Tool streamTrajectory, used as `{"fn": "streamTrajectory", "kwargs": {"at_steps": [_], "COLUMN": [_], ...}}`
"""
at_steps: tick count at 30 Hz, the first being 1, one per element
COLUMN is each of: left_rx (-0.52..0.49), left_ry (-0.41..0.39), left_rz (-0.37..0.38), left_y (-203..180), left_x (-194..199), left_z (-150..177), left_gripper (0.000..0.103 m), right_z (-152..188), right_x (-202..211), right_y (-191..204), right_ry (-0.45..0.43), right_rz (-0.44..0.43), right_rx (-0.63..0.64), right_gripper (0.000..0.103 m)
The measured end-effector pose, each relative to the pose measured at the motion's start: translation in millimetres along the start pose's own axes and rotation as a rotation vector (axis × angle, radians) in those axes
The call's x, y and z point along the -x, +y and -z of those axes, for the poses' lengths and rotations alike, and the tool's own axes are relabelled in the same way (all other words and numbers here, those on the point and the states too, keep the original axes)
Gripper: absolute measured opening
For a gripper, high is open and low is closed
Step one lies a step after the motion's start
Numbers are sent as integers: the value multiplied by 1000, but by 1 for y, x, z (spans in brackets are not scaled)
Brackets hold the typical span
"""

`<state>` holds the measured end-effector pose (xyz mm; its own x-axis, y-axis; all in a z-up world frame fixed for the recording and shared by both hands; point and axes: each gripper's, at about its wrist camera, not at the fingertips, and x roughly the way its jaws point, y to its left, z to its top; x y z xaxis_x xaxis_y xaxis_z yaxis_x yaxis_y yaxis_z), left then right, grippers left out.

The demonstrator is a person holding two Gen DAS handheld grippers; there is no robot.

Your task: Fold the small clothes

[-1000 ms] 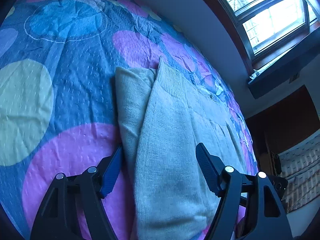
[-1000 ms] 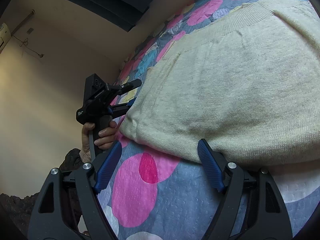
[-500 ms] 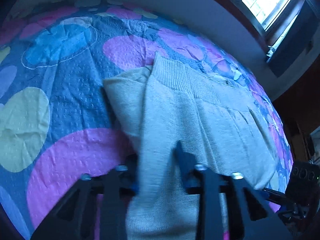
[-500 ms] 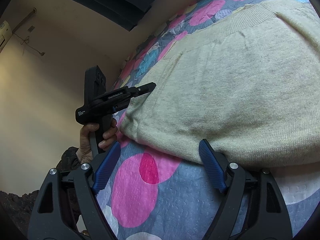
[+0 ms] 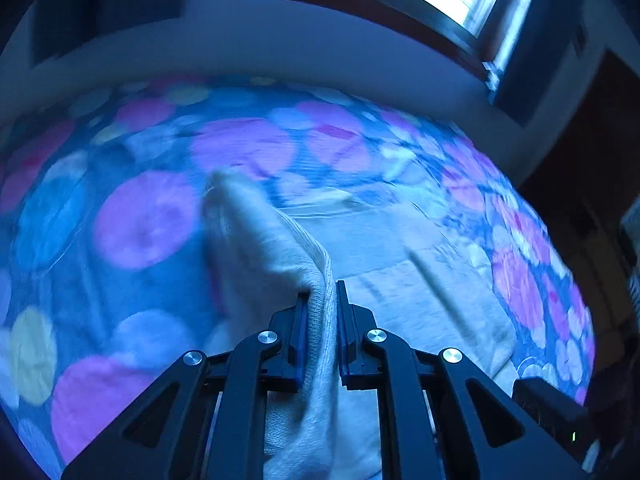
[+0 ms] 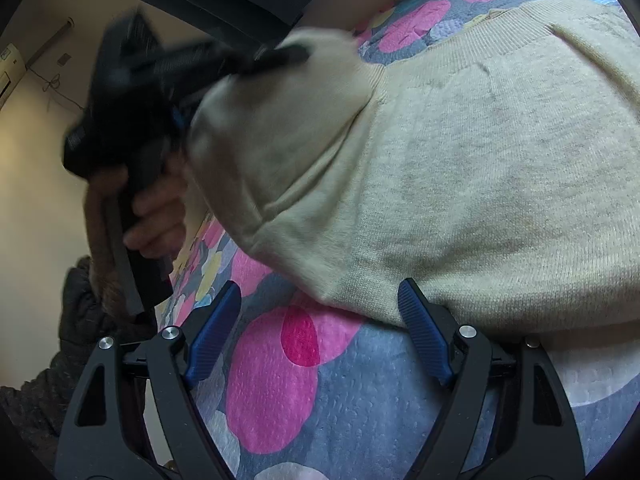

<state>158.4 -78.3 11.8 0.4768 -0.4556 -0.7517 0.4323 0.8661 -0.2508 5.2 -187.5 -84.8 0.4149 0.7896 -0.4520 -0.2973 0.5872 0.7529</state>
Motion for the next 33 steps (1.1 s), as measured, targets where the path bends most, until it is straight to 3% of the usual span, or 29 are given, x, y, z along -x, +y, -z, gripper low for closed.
{"fn": "streamTrajectory", "kwargs": {"at_steps": [4, 8, 13, 15, 17, 19, 22, 24, 28, 33], "left_rx": [-57, -150, -218, -216, -222, -224, -201, -160, -55, 89], "left_ry": [63, 176, 251, 234, 204, 141, 79, 11, -98, -157], "left_rz": [-16, -37, -10, 56, 95, 121, 143, 136, 54, -10], "left_y": [-34, -58, -73, -76, -81, -85, -85, -75, -38, 17], "left_x": [-40, -79, -90, -82, -72, -55, -35, -16, 11, 26], "left_z": [-2, 4, 5, 2, 0, -3, -7, -7, 7, 43], "left_gripper": [11, 9, 12, 20, 52, 66, 68, 75, 76, 79], "right_z": [0, 0, -2, -3, -2, -2, 0, -1, -4, -7], "right_x": [0, -1, 0, 1, 1, 0, -2, -4, -5, 1], "right_y": [0, -4, -8, -10, -12, -13, -11, -10, -13, -24], "right_ry": [0, 2, 7, 6, 4, 6, 10, 11, 10, 19], "right_rz": [-5, 10, -5, -24, -35, -33, -31, -35, -57, -133], "right_rx": [-2, -11, -21, -29, -35, -33, -17, -16, -28, -87], "right_gripper": [81, 77, 77, 78, 78, 78, 80, 81, 82, 82]}}
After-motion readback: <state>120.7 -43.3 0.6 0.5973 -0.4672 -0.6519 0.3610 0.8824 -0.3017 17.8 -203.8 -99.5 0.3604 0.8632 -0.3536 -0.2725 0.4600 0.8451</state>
